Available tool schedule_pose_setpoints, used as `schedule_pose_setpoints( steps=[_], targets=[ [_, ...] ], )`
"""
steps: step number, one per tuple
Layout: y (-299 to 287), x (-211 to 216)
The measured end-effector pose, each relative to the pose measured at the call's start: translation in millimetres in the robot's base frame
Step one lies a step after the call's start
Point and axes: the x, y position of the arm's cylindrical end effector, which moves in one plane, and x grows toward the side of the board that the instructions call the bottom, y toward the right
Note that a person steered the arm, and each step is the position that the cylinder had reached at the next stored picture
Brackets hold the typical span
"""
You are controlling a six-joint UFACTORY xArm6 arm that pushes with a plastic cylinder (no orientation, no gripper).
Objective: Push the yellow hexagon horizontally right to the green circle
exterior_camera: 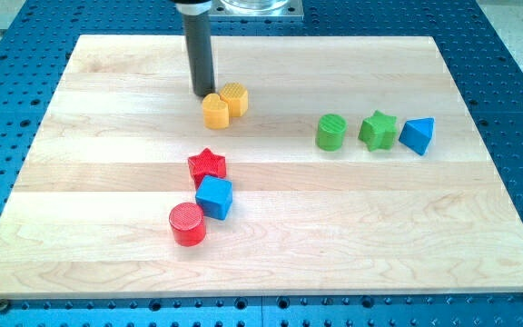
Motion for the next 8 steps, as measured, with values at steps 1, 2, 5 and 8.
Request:
schedule_pose_setpoints(
  steps=[1, 2, 5, 8],
  targets=[
    [70, 30],
    [67, 31],
    [102, 39],
    [132, 50]
  ],
)
